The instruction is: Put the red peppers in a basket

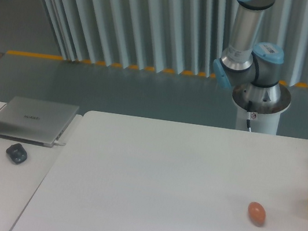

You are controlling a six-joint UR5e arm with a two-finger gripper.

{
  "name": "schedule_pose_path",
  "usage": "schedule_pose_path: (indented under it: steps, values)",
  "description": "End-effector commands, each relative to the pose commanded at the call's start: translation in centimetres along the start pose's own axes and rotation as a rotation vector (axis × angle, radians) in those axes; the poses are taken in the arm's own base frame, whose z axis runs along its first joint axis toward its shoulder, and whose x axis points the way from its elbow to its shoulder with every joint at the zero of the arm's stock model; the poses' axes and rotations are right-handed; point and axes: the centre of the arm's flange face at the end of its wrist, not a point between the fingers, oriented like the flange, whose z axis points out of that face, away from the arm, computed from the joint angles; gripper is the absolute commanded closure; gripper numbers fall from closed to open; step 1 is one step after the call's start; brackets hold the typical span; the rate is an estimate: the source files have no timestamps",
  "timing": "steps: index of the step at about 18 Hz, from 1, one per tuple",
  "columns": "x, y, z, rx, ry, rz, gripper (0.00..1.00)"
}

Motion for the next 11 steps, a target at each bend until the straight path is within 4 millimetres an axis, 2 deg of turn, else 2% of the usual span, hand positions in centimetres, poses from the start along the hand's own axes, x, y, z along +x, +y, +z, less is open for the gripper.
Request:
schedule_pose_path:
  steps: [2,6,9,11]
  values:
    - [0.4,2.1,-0.7,-0.003,-0.009,0.057,0.69]
    - [0.5,4.9,-1.1,-0.006,-0.013,0.144,0.69]
    - [0.8,7.9,-1.0,-0.007,-0.005,0.195,0.67]
    - [1.1,10.7,-0.7,-0.007,-0.001,0.229,0.66]
